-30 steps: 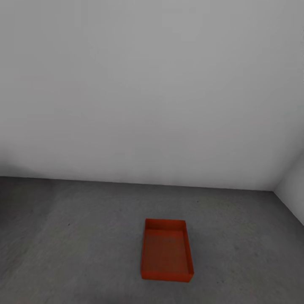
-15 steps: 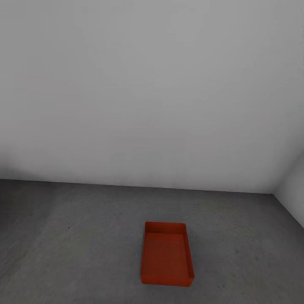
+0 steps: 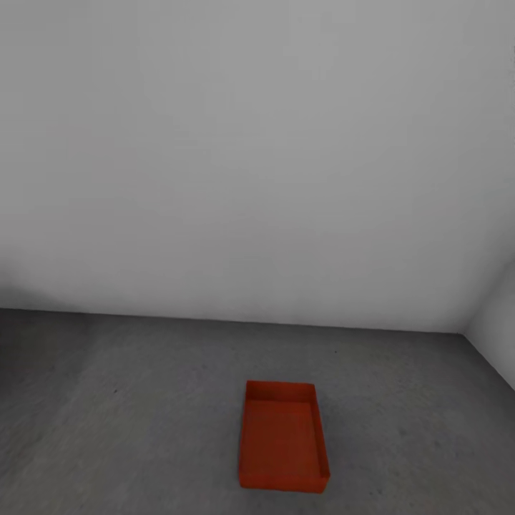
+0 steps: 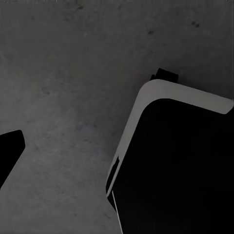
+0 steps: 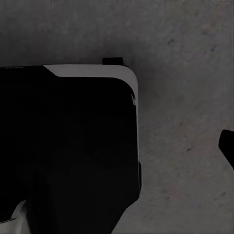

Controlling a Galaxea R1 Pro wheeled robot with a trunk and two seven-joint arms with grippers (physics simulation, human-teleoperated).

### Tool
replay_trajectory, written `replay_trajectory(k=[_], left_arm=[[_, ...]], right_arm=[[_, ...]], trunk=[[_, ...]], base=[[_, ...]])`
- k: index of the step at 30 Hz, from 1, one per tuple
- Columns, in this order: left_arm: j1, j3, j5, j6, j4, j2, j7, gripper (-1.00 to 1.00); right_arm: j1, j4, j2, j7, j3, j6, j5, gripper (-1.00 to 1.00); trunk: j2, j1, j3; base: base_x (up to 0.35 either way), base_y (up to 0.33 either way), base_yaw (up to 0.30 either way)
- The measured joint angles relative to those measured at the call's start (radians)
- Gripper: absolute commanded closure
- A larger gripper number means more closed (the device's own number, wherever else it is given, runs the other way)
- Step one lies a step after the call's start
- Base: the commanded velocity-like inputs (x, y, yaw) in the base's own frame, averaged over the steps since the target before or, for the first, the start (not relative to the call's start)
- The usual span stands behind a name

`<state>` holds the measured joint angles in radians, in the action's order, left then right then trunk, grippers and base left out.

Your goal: Move the two storage containers from the living room to the garage. In the garage, place one container on the floor and stack the other container on top of it (either order is fine).

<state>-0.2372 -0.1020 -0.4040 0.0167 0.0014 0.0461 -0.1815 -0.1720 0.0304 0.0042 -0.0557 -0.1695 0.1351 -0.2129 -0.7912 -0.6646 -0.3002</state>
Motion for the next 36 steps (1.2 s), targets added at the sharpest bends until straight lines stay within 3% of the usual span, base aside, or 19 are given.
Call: replay_trajectory(k=[36], left_arm=[[0.0,0.0,0.0,0.0,0.0,0.0,0.0,-1.0]], right_arm=[[0.0,-0.001,0.0,0.0,-0.002,0.0,0.001,-1.0]], trunk=[[0.0,0.0,0.058]], base=[[0.0,0.0,0.0]])
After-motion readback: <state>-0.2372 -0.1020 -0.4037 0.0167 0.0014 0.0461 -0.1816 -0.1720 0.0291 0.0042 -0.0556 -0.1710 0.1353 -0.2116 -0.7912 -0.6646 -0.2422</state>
